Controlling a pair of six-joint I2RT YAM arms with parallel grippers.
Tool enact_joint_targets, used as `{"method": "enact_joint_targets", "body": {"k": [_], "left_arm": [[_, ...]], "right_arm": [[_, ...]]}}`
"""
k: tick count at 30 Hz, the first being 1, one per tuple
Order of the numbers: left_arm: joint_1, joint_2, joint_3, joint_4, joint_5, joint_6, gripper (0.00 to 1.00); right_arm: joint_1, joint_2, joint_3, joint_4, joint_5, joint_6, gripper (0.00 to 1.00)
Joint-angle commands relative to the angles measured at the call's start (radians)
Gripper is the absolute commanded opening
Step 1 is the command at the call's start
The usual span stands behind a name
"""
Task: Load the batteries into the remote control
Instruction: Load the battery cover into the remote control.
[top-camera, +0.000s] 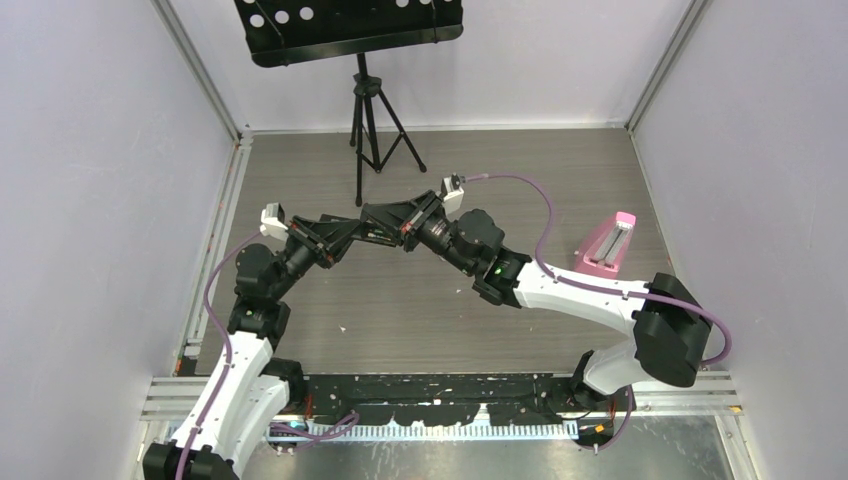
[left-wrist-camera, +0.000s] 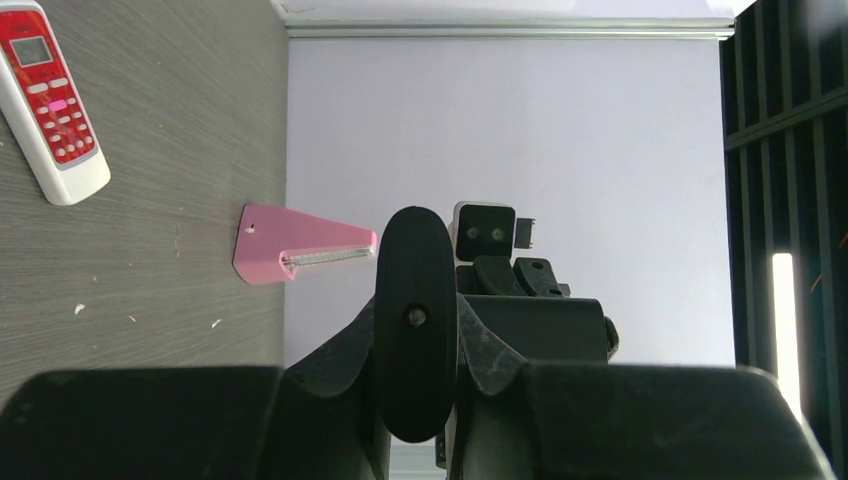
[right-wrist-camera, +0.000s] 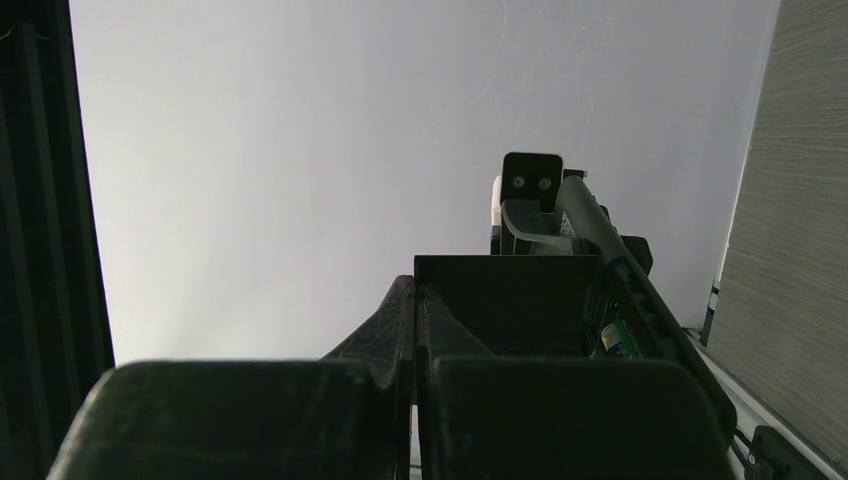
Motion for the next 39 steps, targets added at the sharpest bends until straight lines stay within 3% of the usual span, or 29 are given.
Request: {"method": "enact_joint_targets", "body": {"k": [1, 18, 39], "left_arm": [[-0.002, -0.008, 0.009, 0.080, 0.021, -0.016, 0.00], [-0.003, -0.001, 0.006, 0.084, 0.017, -0.028, 0.00], [-0.002, -0.004, 0.017, 0.113, 0.032, -0.050, 0.00]], "right_arm": [[0.000, -0.010, -0.021, 0.026, 0.000, 0.026, 0.00], [-0.010, -0.084, -0.081, -0.012, 0.032, 0.014, 0.00], [-0.014, 0.013, -0.097, 0.110, -0.013, 0.105, 0.00]]}}
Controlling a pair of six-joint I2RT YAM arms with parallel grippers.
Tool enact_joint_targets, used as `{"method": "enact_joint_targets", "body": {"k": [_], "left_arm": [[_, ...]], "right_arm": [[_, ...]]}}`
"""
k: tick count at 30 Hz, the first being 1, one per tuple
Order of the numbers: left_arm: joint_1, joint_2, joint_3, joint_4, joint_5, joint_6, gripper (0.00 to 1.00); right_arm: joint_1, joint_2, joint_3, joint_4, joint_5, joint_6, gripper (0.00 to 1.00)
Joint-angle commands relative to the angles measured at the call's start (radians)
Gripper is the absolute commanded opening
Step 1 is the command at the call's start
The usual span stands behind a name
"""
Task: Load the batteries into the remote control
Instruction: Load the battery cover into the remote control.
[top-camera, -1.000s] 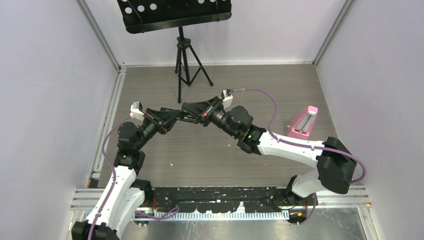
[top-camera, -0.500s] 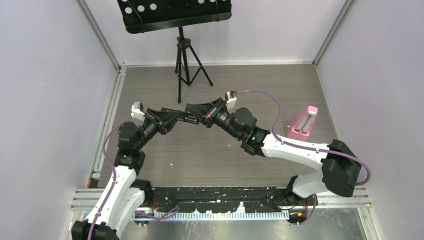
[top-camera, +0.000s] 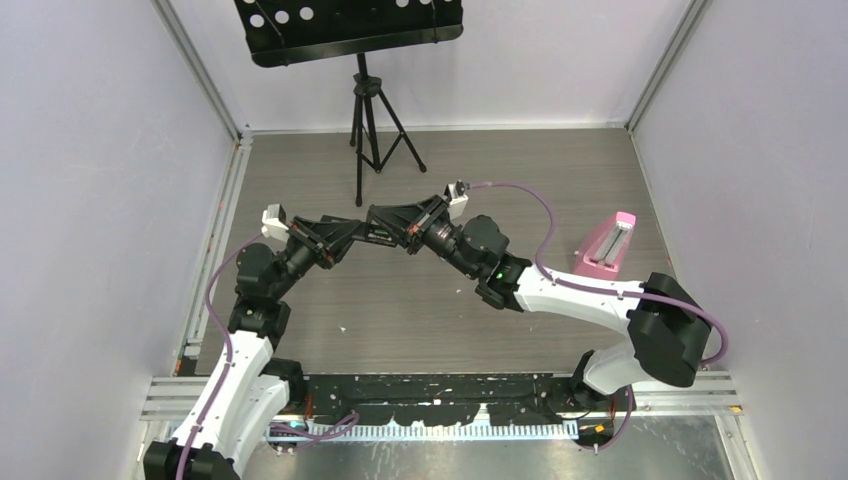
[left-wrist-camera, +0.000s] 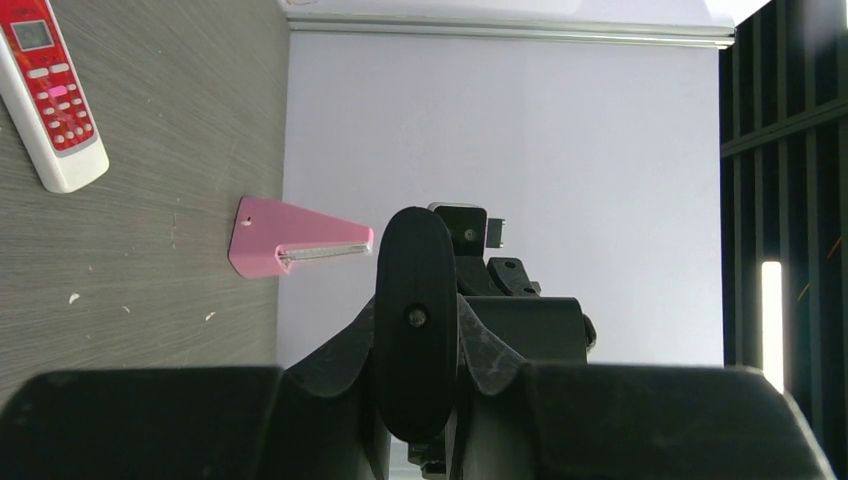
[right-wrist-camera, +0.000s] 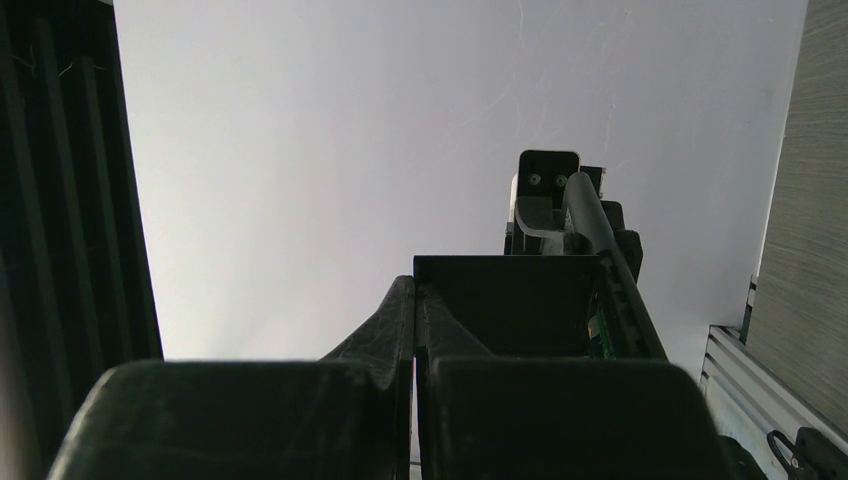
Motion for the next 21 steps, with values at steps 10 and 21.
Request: {"method": "enact_joint_targets", "body": {"k": [10, 21], "left_arm": [[-0.002, -0.004, 0.014, 0.129, 0.021, -0.018, 0.00], [-0.002, 0.006, 0.011, 0.124, 0.011, -0.004, 0.00]], "right_arm": [[-0.011, -0.062, -0.110, -0.038, -0.025, 0.022, 0.07], [-0.021, -0.131, -0.174, -0.039, -0.004, 0.007, 0.14]]}}
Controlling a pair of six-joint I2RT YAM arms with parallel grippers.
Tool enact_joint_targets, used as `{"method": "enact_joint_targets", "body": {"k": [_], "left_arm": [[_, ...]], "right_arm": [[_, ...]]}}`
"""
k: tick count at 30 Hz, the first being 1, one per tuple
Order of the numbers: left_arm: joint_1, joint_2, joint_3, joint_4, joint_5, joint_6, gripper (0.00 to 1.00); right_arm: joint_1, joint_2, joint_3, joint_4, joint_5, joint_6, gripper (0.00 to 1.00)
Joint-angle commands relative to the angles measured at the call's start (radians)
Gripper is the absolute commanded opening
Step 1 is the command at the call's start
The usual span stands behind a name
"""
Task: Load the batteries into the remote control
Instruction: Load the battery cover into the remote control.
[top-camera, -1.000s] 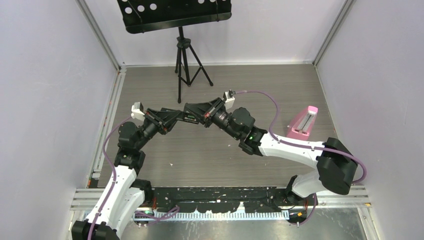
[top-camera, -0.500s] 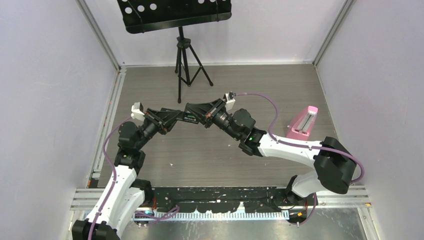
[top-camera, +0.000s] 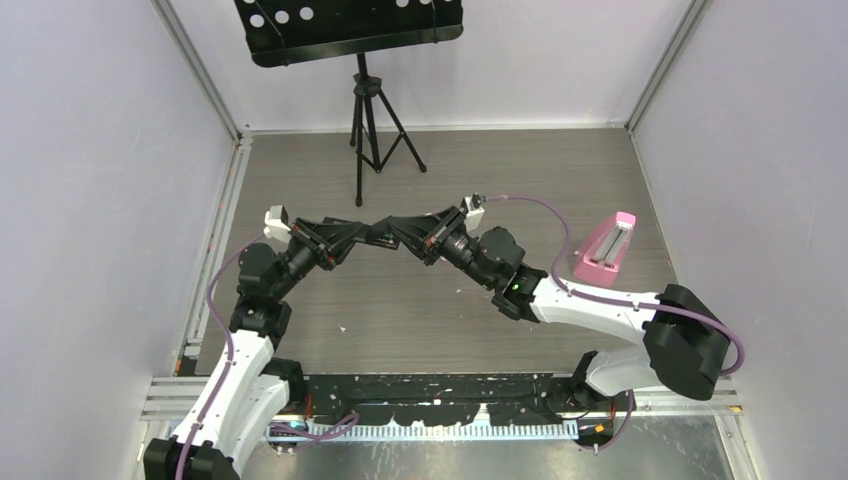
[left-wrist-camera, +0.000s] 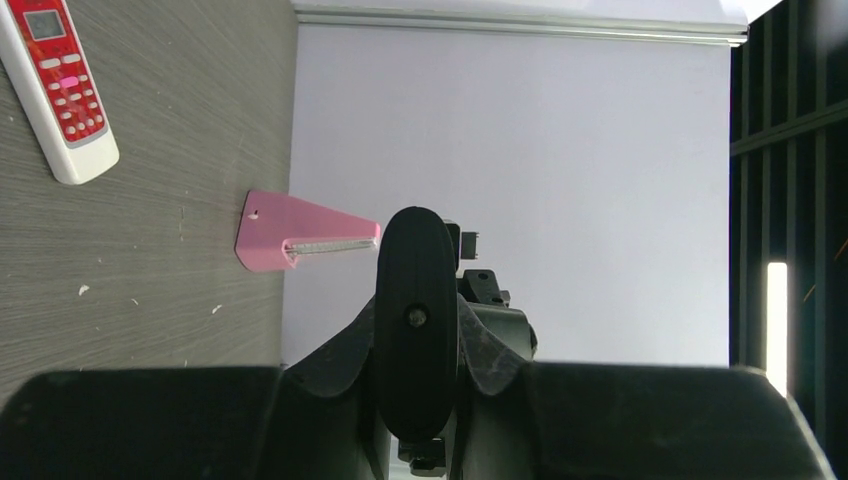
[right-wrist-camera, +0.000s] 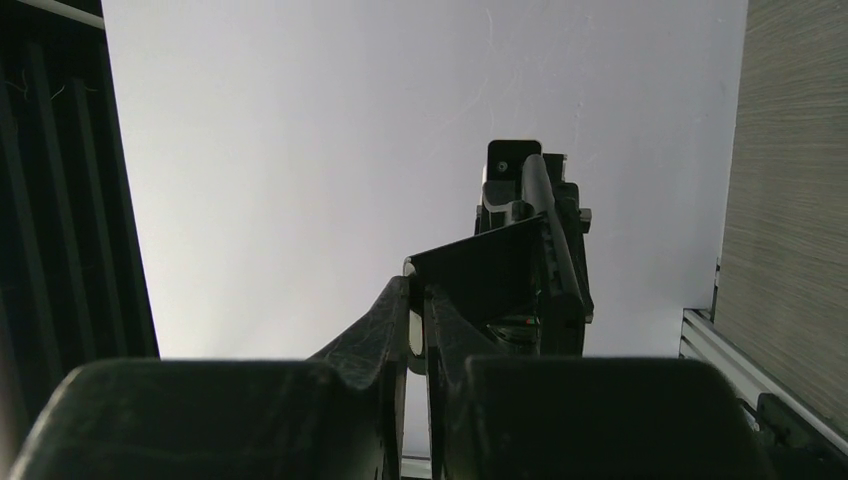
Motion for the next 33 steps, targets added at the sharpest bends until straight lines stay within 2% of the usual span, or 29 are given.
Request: {"method": "enact_joint_targets", "body": {"k": [1, 17, 25, 33], "left_arm": [[-0.002, 0.001, 0.022, 0.127, 0.007, -0.008, 0.00], [-0.002, 0.000, 0.024, 0.105, -0.001, -0.005, 0.00], [-0.002, -0.019, 0.044, 0.024, -0.012, 0.032, 0.00], [-0.002, -0.013, 0.041, -0.005, -0.014, 0.038, 0.00]], "right_arm": [[0.002, -0.042, -0.036, -0.052, 0.003, -0.022, 0.14], [-0.002, -0.097, -0.055, -0.120, 0.026, -0.057, 0.25], [-0.026, -0.133, -0.088, -0.117, 0.040, -0.050, 0.29], [-0.030, -0.155, -0.107, -0.127, 0.051, -0.047, 0.41]]}}
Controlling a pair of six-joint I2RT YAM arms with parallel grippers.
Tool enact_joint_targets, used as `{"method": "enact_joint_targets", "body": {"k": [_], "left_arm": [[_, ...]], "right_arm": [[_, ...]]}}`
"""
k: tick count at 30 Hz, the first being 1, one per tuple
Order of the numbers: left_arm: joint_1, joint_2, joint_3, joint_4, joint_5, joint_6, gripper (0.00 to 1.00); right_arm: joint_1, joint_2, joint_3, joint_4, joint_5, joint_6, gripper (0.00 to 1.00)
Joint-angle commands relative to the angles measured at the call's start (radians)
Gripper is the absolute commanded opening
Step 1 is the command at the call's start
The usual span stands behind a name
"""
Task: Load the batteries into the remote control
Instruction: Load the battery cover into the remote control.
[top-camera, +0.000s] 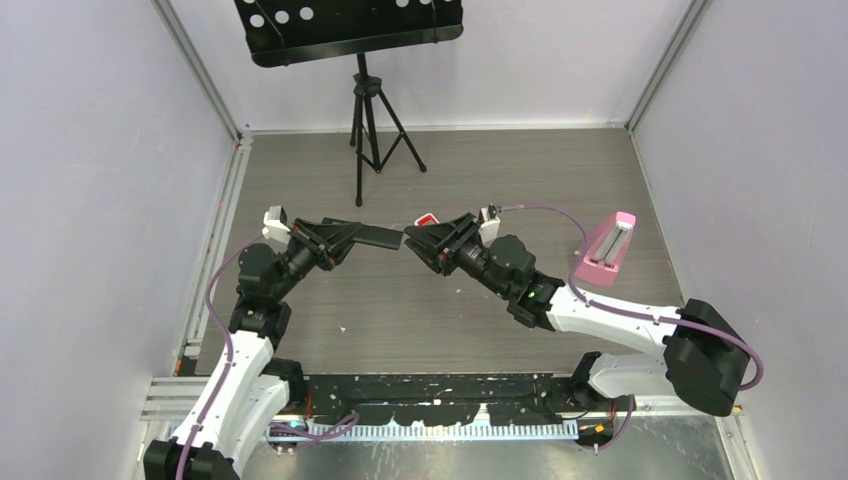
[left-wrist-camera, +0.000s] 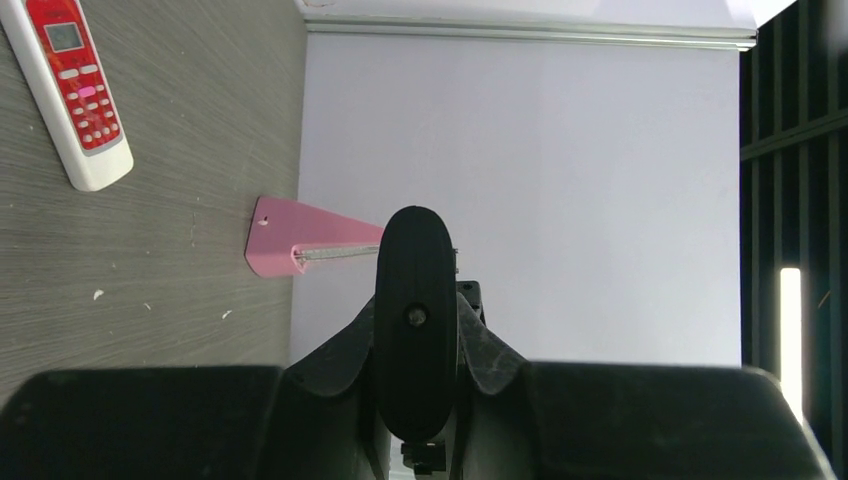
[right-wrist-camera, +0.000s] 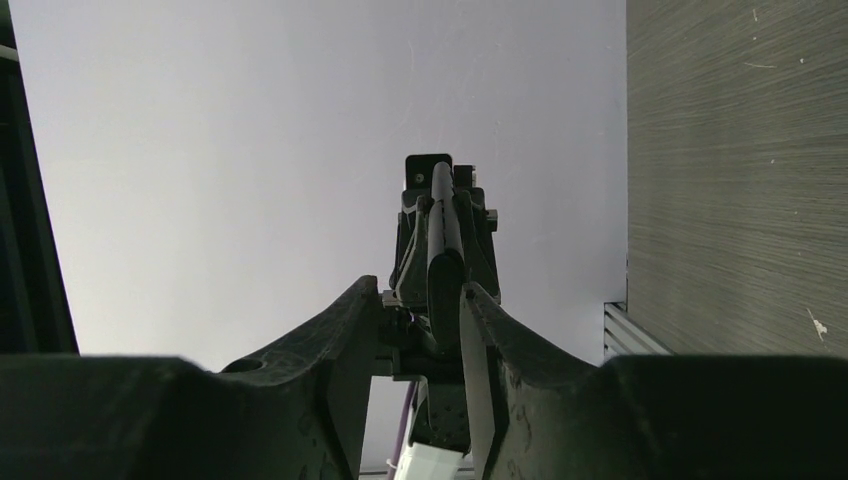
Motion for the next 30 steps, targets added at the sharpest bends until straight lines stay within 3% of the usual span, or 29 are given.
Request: {"method": "enact_joint_targets", "body": {"k": [1, 7, 11, 23, 25, 28, 30], "left_arm": [[-0.002, -0.005, 0.040, 0.010, -0.001, 0.018, 0.00], [-0.002, 0.000, 0.042, 0.004, 0.004, 0.028, 0.00], [-0.002, 0.012, 0.050, 0.007, 0.029, 0.030, 0.00], [-0.002, 0.002, 0.056, -0.009, 0.067, 0.035, 0.00], [-0.002, 0.001, 0.059, -0.007, 0.074, 0.038, 0.00], [-0.003, 0.003, 0.076, -0.016, 0.093, 0.052, 0.00], [-0.002, 0.002, 0.084, -0.013, 0.102, 0.053, 0.00]], "right_arm": [[-0.005, -0.044, -0.007, 0.020, 0.030, -0.011, 0.44], [-0.007, -0.030, 0.038, -0.095, -0.014, -0.078, 0.57], [-0.007, 0.006, 0.088, -0.172, -0.078, -0.130, 0.60], [-0.007, 0.081, 0.127, -0.124, -0.146, -0.173, 0.62], [-0.007, 0.098, 0.136, -0.124, -0.150, -0.175, 0.58], [-0.007, 0.117, 0.137, -0.127, -0.149, -0.153, 0.41], [-0.007, 0.115, 0.111, -0.114, -0.131, -0.126, 0.36]]}}
